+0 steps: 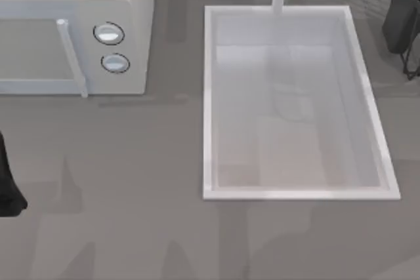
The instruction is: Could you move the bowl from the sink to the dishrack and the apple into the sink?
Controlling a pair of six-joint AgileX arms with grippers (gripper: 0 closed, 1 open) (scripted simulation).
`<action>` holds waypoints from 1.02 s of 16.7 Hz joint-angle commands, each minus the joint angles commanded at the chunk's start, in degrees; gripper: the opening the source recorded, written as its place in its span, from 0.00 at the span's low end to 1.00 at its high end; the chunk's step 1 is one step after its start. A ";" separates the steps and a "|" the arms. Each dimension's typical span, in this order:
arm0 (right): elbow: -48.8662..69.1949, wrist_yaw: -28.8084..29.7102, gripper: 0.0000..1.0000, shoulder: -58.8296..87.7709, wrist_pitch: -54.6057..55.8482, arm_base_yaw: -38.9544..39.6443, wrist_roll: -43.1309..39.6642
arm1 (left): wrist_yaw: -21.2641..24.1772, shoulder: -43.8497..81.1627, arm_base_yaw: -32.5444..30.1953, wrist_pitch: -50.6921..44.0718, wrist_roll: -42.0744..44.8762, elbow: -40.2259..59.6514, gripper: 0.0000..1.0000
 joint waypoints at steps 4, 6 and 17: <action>-2.96 5.58 0.00 1.18 15.59 8.57 2.90 | 0.00 0.00 0.00 0.00 0.00 0.00 1.00; -5.05 9.16 0.00 1.84 26.34 13.98 4.94 | 0.00 0.00 0.00 0.00 0.00 0.00 1.00; -20.34 30.04 0.00 1.91 89.69 46.77 17.88 | 0.00 0.00 0.00 0.00 0.00 0.00 1.00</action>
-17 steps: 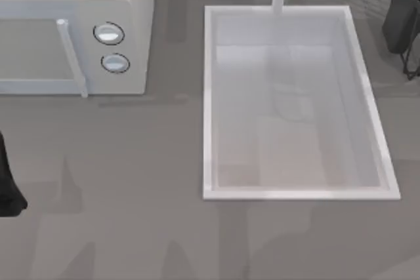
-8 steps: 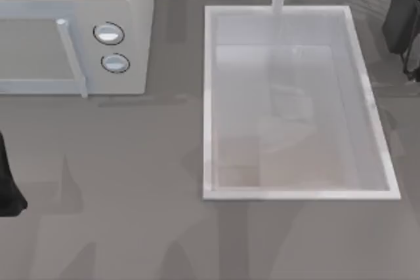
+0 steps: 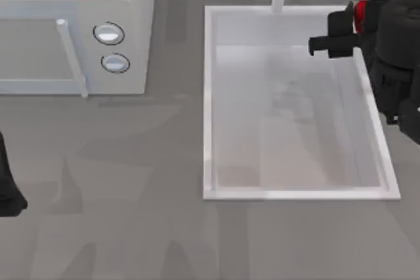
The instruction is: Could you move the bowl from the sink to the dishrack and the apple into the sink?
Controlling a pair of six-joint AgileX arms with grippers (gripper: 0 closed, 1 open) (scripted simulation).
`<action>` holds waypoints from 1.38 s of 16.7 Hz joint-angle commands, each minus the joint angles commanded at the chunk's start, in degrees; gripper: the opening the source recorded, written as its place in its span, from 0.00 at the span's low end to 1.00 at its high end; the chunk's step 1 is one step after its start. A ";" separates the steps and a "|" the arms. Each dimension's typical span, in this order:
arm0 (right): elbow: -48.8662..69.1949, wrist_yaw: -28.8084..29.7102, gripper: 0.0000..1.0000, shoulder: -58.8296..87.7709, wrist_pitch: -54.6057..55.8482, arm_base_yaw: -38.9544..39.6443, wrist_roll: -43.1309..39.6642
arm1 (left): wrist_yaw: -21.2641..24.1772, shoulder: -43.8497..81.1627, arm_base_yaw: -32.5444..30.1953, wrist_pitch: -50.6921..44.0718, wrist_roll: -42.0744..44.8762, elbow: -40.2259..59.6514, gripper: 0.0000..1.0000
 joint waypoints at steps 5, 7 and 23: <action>-4.96 5.83 0.00 -0.96 15.17 9.46 3.56 | 0.00 0.00 0.00 0.00 0.00 0.00 1.00; -5.66 6.65 0.00 -1.11 17.06 10.79 4.04 | 0.00 0.00 0.00 0.00 0.00 0.00 1.00; -8.74 7.32 0.00 22.54 44.27 11.08 4.04 | 0.00 0.00 0.00 0.00 0.00 0.00 1.00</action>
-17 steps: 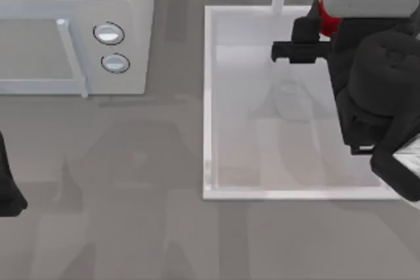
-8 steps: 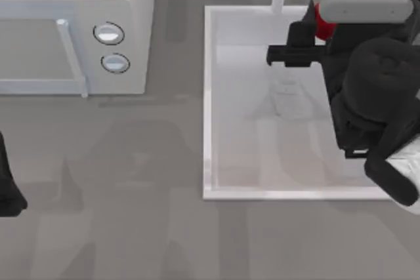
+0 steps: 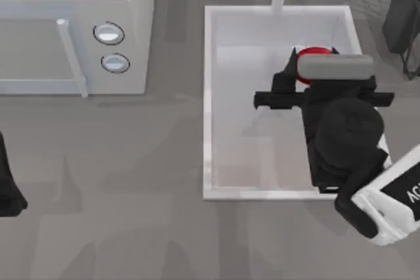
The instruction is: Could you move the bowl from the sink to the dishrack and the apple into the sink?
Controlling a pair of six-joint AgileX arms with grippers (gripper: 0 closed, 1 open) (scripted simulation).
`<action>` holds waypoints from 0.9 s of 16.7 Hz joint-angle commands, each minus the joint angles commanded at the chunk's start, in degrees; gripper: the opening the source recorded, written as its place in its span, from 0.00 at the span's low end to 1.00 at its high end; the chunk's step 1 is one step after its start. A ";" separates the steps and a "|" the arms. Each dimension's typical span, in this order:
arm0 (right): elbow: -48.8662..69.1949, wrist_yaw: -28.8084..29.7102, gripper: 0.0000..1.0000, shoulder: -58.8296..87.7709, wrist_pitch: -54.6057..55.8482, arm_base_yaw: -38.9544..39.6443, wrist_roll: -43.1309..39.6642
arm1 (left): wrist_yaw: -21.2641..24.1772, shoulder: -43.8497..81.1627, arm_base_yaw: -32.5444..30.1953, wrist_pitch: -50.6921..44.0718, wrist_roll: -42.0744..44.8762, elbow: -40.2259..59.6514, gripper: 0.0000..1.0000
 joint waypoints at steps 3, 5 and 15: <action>-1.53 -0.03 0.00 7.58 9.37 -0.15 -0.11 | 0.00 0.00 0.00 0.00 0.00 0.00 1.00; -2.32 -0.12 0.00 10.99 13.30 -0.26 -0.18 | 0.00 0.00 0.00 0.00 0.00 0.00 1.00; -2.67 -0.17 0.30 12.43 14.81 -0.30 -0.21 | 0.00 0.00 0.00 0.00 0.00 0.00 1.00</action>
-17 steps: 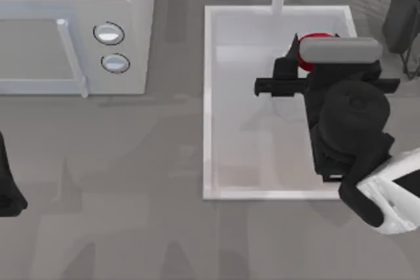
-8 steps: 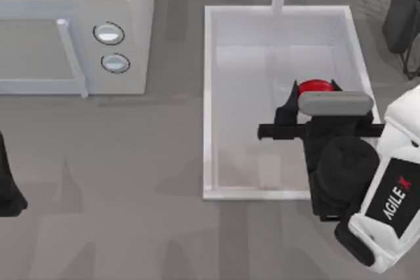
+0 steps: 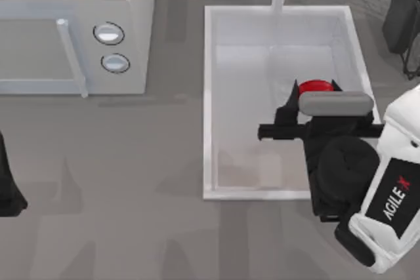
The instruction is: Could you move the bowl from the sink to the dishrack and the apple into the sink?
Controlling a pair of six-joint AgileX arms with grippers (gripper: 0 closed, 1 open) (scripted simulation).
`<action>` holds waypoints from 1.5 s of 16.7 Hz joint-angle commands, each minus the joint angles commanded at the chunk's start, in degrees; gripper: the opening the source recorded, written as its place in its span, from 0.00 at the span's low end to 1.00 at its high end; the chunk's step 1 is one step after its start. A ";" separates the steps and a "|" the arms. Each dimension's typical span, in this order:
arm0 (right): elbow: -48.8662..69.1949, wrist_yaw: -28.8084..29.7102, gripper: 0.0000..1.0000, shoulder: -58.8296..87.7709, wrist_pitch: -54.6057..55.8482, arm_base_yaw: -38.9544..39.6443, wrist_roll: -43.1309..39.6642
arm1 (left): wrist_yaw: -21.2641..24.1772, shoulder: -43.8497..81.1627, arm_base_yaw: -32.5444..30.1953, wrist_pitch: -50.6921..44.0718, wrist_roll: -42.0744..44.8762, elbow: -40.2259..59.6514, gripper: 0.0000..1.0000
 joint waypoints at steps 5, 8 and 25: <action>0.00 0.00 0.68 0.00 0.00 0.00 0.00 | 0.00 0.00 0.00 0.00 0.00 0.00 1.00; 0.00 0.00 0.90 0.00 0.00 0.00 0.00 | 0.00 0.00 0.00 0.00 0.00 0.00 1.00; -3.61 -3.23 1.00 -12.09 -10.72 -4.53 1.23 | 0.00 0.00 0.00 0.00 0.00 0.00 1.00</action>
